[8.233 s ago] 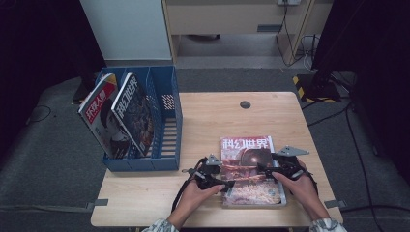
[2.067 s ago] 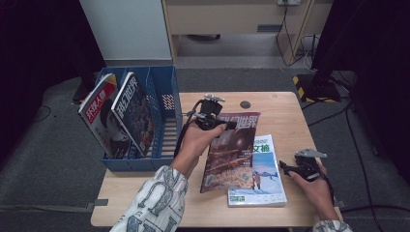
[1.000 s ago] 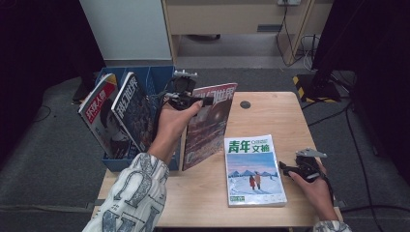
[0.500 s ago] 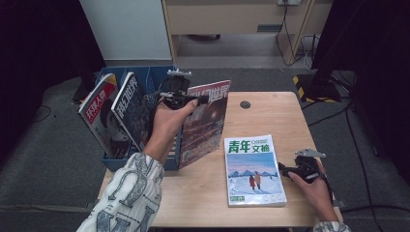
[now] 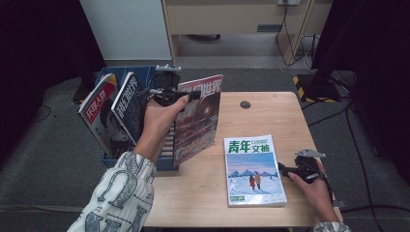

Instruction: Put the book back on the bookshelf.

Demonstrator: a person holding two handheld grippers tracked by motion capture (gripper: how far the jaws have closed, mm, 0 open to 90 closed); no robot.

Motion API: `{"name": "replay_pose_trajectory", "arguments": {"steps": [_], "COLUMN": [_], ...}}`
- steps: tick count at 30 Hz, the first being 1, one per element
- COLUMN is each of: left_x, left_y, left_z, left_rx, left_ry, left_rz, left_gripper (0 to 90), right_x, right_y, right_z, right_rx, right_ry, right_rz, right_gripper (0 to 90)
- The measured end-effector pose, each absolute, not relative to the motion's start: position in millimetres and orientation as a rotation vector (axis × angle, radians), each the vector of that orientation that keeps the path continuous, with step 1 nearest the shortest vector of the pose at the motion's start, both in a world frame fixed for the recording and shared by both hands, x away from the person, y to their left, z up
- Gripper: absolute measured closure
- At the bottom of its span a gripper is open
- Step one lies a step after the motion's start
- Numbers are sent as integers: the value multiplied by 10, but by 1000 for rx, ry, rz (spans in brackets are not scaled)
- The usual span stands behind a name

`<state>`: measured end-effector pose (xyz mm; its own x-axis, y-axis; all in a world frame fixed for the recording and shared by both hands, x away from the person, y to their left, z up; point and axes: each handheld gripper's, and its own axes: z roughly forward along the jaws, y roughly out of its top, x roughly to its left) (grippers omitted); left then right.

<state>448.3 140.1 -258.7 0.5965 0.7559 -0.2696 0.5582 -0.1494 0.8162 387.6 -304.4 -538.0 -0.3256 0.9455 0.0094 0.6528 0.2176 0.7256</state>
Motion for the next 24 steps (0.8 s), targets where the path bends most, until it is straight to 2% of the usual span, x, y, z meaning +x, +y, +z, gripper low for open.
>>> {"name": "replay_pose_trajectory", "arguments": {"steps": [24], "left_x": [4376], "left_y": [1862], "left_z": [-2476], "left_rx": [1804], "left_ry": [1101], "left_rz": [297], "left_gripper": [836], "right_x": [3877], "right_y": [-3042], "right_z": [-5383], "right_rx": [1473], "right_ry": [2054], "right_rz": [894], "right_gripper": [127]}}
